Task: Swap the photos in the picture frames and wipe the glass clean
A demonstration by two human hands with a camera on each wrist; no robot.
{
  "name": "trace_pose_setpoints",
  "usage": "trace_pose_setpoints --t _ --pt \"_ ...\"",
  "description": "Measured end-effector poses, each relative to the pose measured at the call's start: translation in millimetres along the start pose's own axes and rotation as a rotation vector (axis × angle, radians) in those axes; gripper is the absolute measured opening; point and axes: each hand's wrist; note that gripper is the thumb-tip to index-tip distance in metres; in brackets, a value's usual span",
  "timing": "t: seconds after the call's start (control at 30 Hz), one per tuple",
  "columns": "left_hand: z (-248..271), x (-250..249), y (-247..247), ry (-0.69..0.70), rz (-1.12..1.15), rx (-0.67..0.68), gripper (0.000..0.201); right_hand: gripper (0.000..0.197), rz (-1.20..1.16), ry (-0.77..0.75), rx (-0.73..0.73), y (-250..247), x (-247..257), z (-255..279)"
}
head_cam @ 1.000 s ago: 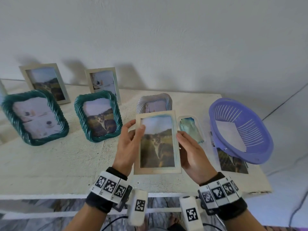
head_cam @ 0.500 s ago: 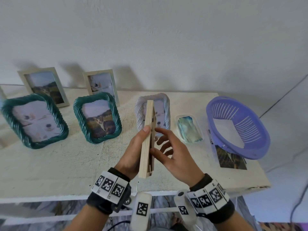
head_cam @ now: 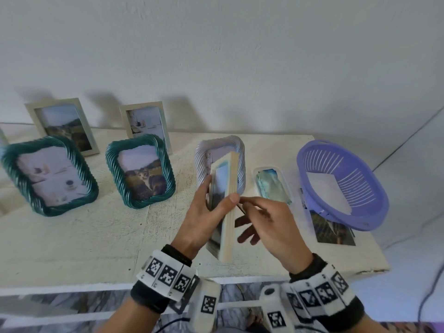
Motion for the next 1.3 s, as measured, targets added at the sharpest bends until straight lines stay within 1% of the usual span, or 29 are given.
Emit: trace_pose_setpoints --t 0.03,0.07,0.13,0.2,0.27,0.33,0.37,0.4,0.43,0.47,0.53,0.6,0.7,0.77,0.87,0.9,0.97,1.03,1.1,1.2,1.3 --pt "1 1 -1 0.017 -0.023 -0.005 0.117 0.03 -0.157 0.111 0.006 -1 2 2" --pt "2 1 -3 0.042 -0.031 -0.017 0.116 0.04 -0.271 0.202 0.012 -2 2 2" --pt "2 1 -7 0.053 -0.008 -0.058 0.106 0.057 -0.409 0.316 0.01 -7 -5 -3" --pt "-1 -2 -12 -0.006 0.062 -0.068 0.093 0.069 -0.473 0.37 0.0 -11 -12 -8" --pt "-4 -12 -14 -0.128 0.144 -0.025 0.079 0.08 -0.53 0.39 0.0 -16 -18 -13" --pt "-9 -21 -18 -0.253 0.176 0.046 0.084 0.079 -0.553 0.422 0.038 -22 -20 -17" --pt "-12 -25 -20 -0.297 0.182 0.081 0.088 0.079 -0.558 0.432 0.096 -25 -19 -18" --pt "-15 -29 -20 -0.328 0.186 0.118 0.092 0.081 -0.585 0.437 0.159 -27 -16 -19" --pt "-18 -34 -20 -0.346 0.185 0.146 0.094 0.082 -0.604 0.439 0.186 -30 -14 -21" --pt "-21 -39 -20 -0.353 0.183 0.16 0.095 0.08 -0.601 0.428 0.174 -33 -13 -24" --pt "-29 -52 -19 -0.332 0.175 0.179 0.09 0.067 -0.555 0.35 0.124 -40 -7 -33" --pt "-39 -71 -18 -0.282 0.159 0.196 0.087 0.06 -0.507 0.262 0.114 -48 6 -44" --pt "-57 -109 -19 -0.166 0.09 0.213 0.082 0.052 -0.329 0.094 0.086 -65 35 -69" --pt "-74 -140 -19 -0.059 0.008 0.182 0.076 0.048 -0.201 -0.047 -0.001 -79 60 -92" --pt "-109 -187 -19 0.065 -0.115 0.128 0.069 0.021 -0.054 -0.276 -0.198 -98 95 -135" --pt "-122 -200 -19 0.086 -0.138 0.121 0.069 0.018 -0.004 -0.326 -0.244 -104 104 -153" --pt "-150 -218 -20 0.114 -0.146 0.104 0.066 0.018 0.085 -0.388 -0.296 -111 116 -193" --pt "-181 -226 -23 0.113 -0.136 0.078 0.063 0.021 0.159 -0.394 -0.305 -115 117 -235" --pt "-213 -226 -24 0.074 -0.124 0.036 0.061 0.028 0.241 -0.359 -0.289 -115 110 -275" --pt "-255 -209 -28 -0.065 -0.063 0.004 0.049 0.041 0.376 -0.314 -0.25 -108 88 -321" --pt "-290 -183 -34 -0.211 -0.047 -0.005 0.046 0.04 0.455 -0.27 -0.155 -99 58 -352"
Point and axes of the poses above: each hand's wrist, its own z-axis away from the middle knuckle, its own y-axis out of the palm, x = y × z, and after that the axes turned 11 degrees about z, right-handed
